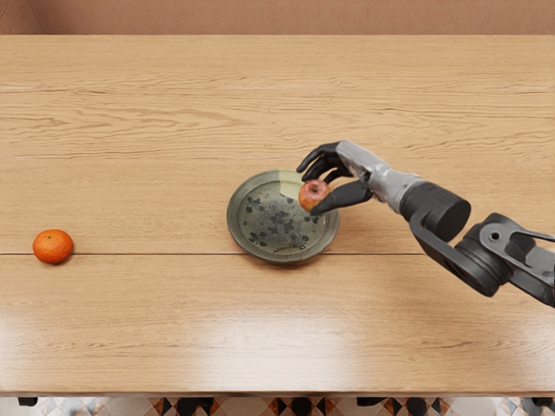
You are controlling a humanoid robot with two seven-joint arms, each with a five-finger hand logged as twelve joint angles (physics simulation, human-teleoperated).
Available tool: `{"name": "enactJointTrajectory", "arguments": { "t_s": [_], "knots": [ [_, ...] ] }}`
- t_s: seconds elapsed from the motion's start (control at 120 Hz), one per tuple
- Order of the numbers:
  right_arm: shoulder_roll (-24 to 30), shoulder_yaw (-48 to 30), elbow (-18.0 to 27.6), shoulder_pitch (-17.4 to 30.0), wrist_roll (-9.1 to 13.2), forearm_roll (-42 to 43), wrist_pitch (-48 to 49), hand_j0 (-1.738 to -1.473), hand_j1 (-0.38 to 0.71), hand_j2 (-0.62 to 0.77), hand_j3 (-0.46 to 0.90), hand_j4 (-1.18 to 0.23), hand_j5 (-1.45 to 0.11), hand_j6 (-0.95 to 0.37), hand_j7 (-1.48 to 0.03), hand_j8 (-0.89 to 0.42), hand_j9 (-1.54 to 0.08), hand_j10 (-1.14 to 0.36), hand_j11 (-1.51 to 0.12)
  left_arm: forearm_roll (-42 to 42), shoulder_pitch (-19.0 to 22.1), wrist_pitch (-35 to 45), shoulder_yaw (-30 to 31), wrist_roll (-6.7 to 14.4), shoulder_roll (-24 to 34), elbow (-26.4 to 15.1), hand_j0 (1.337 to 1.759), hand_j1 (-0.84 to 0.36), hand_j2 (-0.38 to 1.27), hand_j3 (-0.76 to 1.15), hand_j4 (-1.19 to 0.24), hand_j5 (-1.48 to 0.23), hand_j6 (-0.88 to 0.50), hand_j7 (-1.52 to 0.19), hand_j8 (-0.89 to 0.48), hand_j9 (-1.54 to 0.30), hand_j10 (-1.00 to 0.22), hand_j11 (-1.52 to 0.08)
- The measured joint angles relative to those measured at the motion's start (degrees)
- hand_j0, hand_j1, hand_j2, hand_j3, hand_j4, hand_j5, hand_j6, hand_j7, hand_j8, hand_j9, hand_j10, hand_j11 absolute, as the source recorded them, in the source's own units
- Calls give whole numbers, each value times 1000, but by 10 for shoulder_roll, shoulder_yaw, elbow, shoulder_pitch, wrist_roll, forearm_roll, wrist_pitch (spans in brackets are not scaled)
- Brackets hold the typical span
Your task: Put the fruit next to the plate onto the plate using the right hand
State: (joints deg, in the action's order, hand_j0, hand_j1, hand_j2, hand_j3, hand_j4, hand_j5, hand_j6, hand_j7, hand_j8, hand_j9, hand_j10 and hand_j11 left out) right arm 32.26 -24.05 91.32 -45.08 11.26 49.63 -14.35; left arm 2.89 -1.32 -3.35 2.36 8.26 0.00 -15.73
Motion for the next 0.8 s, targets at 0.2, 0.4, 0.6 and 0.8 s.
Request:
{"name": "enactJointTrajectory", "arguments": {
  "t_s": [0.2,0.4,0.6,0.8],
  "knots": [
    [-16,5,0,2,0,0,0,-1658,284,337,0,-618,-805,-619,-804,-472,-802,-551,-799,0,0,0,0,0,0,0,1658,349,0,0,0,0,0,0,0,0,0,0],
    [-31,15,0,7,-1,0,5,-1658,285,341,0,-619,-804,-619,-804,-471,-801,-551,-798,0,0,0,0,0,0,0,1658,349,0,0,0,0,0,0,0,0,0,0],
    [-51,26,-9,9,-1,0,5,-1658,286,341,0,-619,-804,-619,-804,-474,-801,-551,-799,0,0,0,0,0,0,0,1658,349,0,0,0,0,0,0,0,0,0,0],
    [-78,33,-32,8,-1,1,4,-1658,285,337,0,-619,-803,-618,-803,-472,-799,-550,-797,0,0,0,0,0,0,0,1658,349,0,0,0,0,0,0,0,0,0,0]
  ]
}}
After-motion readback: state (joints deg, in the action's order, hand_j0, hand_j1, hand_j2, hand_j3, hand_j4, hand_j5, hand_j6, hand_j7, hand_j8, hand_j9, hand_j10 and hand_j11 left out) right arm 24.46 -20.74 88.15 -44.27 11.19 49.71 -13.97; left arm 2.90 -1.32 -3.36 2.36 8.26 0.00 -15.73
